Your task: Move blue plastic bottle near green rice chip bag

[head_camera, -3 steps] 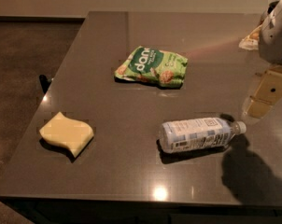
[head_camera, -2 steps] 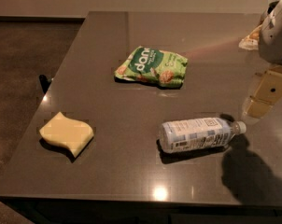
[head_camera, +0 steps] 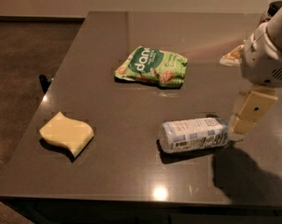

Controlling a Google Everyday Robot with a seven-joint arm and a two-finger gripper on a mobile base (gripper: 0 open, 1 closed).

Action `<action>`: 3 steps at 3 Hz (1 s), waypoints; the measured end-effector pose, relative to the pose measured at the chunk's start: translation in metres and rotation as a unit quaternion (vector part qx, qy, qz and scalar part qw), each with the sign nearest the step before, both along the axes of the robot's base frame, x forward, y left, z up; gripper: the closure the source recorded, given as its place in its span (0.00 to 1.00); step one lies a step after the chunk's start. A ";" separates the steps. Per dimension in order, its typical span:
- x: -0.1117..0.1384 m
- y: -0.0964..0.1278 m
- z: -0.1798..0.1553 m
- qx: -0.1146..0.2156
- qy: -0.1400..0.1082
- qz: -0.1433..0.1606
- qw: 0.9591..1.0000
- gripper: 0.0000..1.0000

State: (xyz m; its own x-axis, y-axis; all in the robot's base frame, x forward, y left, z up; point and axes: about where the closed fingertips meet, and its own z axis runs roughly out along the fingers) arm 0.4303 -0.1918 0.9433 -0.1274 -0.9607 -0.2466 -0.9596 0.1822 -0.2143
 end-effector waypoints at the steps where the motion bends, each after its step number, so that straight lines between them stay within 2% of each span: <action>1: -0.009 0.018 -0.038 -0.008 0.027 0.039 0.999 0.00; 3: -0.013 0.020 -0.086 -0.042 0.063 0.059 0.995 0.02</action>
Offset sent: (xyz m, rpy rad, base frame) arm -0.0175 0.0267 -0.0971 -0.0702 0.1483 0.1485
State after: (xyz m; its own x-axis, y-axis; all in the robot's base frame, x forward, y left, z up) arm 0.4173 -0.1714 0.8575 -0.0372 -0.9873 -0.1543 -0.9936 0.0530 -0.0997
